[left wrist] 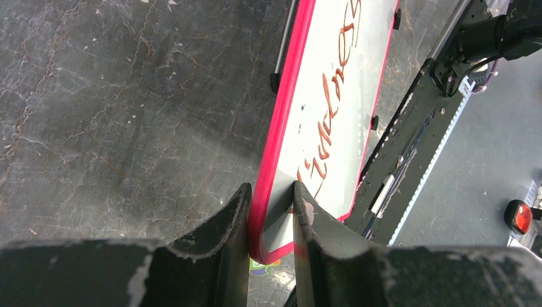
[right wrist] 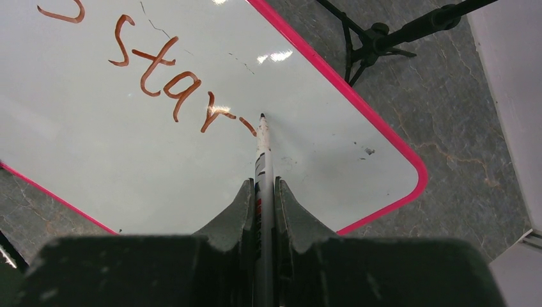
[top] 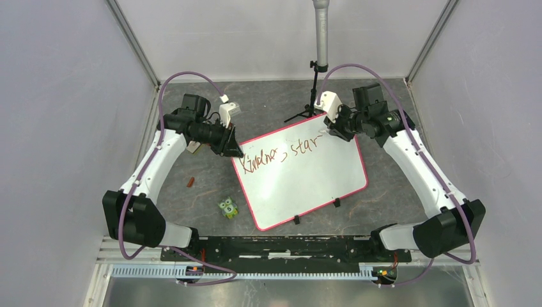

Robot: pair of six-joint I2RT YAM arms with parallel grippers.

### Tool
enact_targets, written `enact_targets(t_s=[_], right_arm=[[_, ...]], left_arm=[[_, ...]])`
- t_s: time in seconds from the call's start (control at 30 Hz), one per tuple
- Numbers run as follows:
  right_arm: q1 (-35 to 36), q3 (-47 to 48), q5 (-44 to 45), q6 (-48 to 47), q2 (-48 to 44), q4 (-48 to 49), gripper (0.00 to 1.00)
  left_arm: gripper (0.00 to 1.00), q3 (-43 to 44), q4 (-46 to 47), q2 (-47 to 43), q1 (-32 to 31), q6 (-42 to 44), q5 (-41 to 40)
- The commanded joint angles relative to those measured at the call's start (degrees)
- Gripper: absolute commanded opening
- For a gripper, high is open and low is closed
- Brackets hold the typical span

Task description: Write a sentence on the whiteboard

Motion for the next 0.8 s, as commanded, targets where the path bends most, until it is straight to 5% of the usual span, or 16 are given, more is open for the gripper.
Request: enact_targets(t_s=[0.0, 0.77], right_arm=[[-0.22, 0.85, -0.52, 0.33, 0.61, 2.02, 0.0], [-0.19, -10.1, 0.8, -0.05, -5.73, 1.5, 0.0]], left_arm=[[0.02, -1.06, 0.84, -0.64, -0.37, 3.17, -3.8], [0.02, -1.06, 0.76, -0.29, -0.36, 3.47, -3.68]])
